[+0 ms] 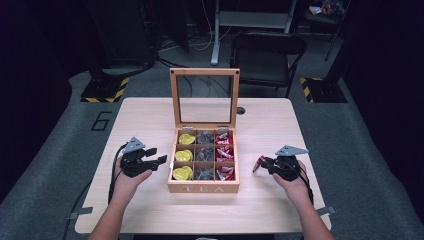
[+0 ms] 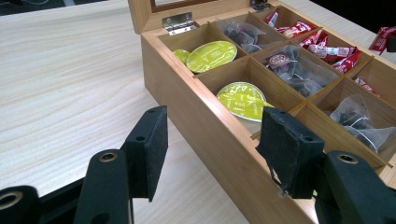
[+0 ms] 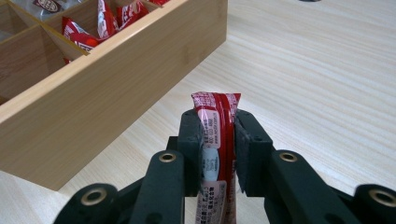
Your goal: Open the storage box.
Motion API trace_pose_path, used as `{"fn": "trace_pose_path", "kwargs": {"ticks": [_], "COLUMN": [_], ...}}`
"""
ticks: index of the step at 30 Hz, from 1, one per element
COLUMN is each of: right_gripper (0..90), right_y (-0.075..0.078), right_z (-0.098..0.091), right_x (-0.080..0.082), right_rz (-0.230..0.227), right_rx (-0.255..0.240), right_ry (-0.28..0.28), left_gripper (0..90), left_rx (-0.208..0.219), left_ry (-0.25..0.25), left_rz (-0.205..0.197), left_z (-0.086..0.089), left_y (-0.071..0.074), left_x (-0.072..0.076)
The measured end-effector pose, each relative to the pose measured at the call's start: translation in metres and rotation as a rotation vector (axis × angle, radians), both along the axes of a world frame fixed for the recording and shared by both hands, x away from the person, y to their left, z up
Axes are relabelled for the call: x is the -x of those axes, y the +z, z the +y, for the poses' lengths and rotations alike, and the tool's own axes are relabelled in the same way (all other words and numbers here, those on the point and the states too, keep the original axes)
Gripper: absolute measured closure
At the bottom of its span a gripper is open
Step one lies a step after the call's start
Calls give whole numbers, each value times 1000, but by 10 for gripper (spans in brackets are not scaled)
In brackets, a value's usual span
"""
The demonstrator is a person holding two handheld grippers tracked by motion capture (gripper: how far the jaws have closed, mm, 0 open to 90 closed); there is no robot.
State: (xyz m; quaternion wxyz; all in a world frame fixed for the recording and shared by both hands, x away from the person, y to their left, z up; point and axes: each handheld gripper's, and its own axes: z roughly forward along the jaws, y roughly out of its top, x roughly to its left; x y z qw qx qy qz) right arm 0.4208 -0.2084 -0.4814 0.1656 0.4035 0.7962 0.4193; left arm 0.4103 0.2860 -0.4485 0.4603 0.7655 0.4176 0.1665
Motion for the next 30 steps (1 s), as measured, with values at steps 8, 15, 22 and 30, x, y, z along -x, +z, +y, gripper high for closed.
{"fn": "trace_pose_path", "kwargs": {"ticks": [8,15,22,30], "right_gripper": [732,710,711,709], "right_y": [-4,-7,-12,-16], "right_z": [-5,-8,-10,-14], "right_x": [-3,-4,-8,-12], "right_rz": [15,35,47,60], "right_rx": [-25,-19,15,32], "right_ry": [-10,-51,-61,-83], "left_gripper": [425,425,425,425], "left_rx": [0,1,1,3], "left_ry": [0,0,-1,2], "left_rz": [0,-1,1,-3], "left_z": [0,0,1,1], "left_y": [0,0,0,0], "left_x": [0,0,0,0]}}
